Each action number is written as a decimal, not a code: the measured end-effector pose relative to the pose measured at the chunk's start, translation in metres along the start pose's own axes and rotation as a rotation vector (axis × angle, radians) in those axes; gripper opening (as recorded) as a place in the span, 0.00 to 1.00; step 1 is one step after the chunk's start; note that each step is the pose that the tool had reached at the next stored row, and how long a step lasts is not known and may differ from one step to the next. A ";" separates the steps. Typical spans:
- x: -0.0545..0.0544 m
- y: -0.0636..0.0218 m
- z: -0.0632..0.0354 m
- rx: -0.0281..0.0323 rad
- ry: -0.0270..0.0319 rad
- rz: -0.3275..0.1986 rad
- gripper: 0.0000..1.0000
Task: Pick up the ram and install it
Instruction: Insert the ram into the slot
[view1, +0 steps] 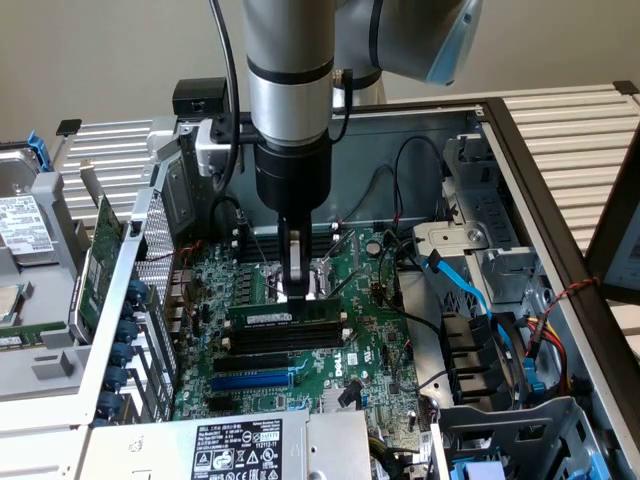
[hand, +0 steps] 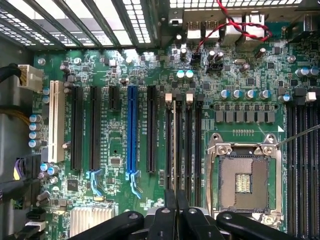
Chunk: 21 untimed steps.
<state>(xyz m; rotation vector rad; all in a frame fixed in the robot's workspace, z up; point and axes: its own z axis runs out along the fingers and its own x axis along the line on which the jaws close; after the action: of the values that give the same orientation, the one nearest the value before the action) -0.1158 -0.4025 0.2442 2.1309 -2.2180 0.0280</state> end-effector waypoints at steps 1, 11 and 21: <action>0.001 -0.0001 0.0003 -0.0001 0.0002 0.000 0.12; 0.002 -0.0004 0.0035 0.0002 0.0005 0.000 0.12; 0.003 -0.0005 0.0057 0.0005 0.0004 0.004 0.12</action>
<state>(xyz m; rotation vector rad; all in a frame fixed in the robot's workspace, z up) -0.1156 -0.4061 0.2388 2.1269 -2.2219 0.0292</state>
